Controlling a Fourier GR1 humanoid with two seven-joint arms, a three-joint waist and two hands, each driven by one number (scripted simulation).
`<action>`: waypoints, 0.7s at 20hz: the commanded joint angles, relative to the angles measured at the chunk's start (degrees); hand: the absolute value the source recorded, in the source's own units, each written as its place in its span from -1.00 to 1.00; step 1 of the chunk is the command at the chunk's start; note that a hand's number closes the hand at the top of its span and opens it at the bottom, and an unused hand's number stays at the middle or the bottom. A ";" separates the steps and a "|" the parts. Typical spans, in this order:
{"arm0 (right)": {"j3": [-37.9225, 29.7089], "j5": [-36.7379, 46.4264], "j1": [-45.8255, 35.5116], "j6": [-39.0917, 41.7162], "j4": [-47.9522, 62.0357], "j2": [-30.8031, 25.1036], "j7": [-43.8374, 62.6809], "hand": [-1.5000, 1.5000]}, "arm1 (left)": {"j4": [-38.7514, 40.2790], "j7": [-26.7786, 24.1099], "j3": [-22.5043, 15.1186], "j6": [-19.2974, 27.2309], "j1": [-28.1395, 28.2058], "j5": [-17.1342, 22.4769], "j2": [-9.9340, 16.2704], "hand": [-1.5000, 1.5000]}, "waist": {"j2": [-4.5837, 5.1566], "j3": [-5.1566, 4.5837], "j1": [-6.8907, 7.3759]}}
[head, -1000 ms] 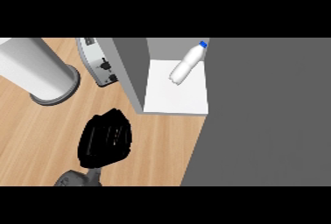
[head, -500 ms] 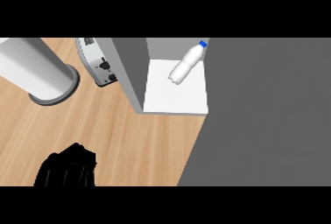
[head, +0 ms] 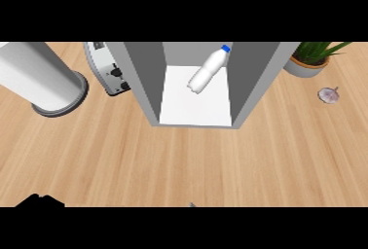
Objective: Pick up the bottled water, place it into the cabinet and close the cabinet
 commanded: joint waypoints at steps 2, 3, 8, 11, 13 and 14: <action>-5.46 0.35 -13.58 -2.21 6.20 11.22 9.67 1.00 | -2.62 -0.46 6.84 -4.84 5.49 5.47 3.87 1.00 | 0.13 0.02 -0.17; -6.60 -1.01 -15.35 -3.10 9.66 11.32 7.33 1.00 | -1.30 -0.53 7.27 -4.50 4.84 4.79 3.14 1.00 | 0.27 0.08 -0.45; -15.38 -6.47 -23.08 -2.35 21.29 11.58 4.14 1.00 | -1.30 -1.30 9.94 -9.09 7.79 7.26 3.39 1.00 | 0.45 0.13 -0.36; -17.48 -8.21 -21.81 0.99 25.92 11.63 -1.67 1.00 | -3.85 0.12 15.00 -10.53 10.58 10.22 5.30 1.00 | 0.43 0.19 -0.52; -21.42 -10.70 -26.75 2.49 32.12 11.66 -2.28 1.00 | -0.70 -2.44 14.68 -14.27 12.05 8.86 4.68 1.00 | 0.48 0.16 -0.16; -22.64 -12.17 -26.11 4.47 31.51 11.67 -2.15 1.00 | -0.32 -0.90 15.12 -14.25 10.47 10.54 4.38 1.00 | 0.44 0.18 -0.76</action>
